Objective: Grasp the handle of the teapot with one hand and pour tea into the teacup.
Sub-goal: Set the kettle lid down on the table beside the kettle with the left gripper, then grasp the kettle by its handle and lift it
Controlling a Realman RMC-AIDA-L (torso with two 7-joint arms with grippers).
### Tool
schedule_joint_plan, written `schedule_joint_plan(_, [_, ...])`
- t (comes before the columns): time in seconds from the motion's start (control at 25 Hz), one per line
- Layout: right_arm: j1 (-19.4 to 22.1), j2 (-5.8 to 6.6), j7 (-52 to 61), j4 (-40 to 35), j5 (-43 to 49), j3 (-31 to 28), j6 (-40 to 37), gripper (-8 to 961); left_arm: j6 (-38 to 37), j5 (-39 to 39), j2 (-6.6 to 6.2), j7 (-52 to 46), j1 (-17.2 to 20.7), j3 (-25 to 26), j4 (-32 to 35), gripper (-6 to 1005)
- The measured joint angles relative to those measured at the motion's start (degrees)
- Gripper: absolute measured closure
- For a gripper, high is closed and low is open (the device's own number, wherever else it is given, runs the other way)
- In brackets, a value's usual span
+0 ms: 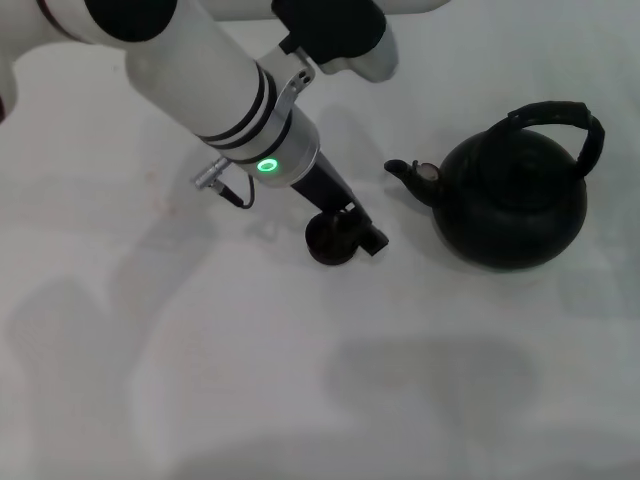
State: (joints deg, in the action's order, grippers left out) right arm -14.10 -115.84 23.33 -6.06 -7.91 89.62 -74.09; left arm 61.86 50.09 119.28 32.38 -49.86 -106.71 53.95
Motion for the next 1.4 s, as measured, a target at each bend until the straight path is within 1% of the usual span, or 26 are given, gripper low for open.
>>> schedule_joint_plan(0.12, [0.16,0.02,0.00,0.00,0.00,-0.05,0.00,86,0.02,0.01,-0.01,0.01,0.18,0.14,1.67,180])
schedule_joint_plan(0.28, [0.21,0.07,-0.02,0.00,-0.04,-0.06,0.00,86,-0.77,0.04,-0.02,0.08,0.45,0.58,3.98,179])
schedule_joint_plan(0.56, [0.14,0.09,-0.01,0.00,-0.09,-0.06,0.00,86,-1.25,0.04,-0.13,0.39,1.73,3.92,7.37,178])
schedule_joint_plan(0.76, [0.09,0.09,0.05,0.00,-0.09,-0.07,0.00,87,-2.77,1.00,-0.09,3.44,5.12,6.87,11.03,179])
schedule_joint_plan(0.92, [0.17,0.09,0.10,0.00,-0.09,-0.06,0.00,87,-5.50,4.75,-0.21,6.79,8.09,8.81,13.51,179])
schedule_joint_plan(0.96, [0.16,0.09,0.12,-0.03,-0.08,-0.06,0.00,87,-7.41,7.23,-0.18,9.21,9.93,10.15,14.06,179])
schedule_joint_plan(1.0, [0.16,0.09,0.12,-0.03,-0.08,-0.06,0.00,87,-7.41,7.23,-0.18,9.21,9.93,10.15,14.06,180])
schedule_joint_plan(1.2, [0.24,0.09,0.13,-0.03,-0.08,-0.06,-0.05,87,-14.56,21.56,-0.24,20.61,16.58,14.00,14.09,181])
schedule_joint_plan(1.32, [0.31,0.09,0.14,-0.03,-0.08,-0.06,-0.33,86,-18.42,37.89,-0.16,33.40,21.47,16.63,12.53,181])
schedule_joint_plan(1.4, [0.33,0.09,0.13,-0.08,-0.08,-0.06,-0.42,86,-19.20,48.08,-0.23,41.83,23.59,18.00,10.02,182])
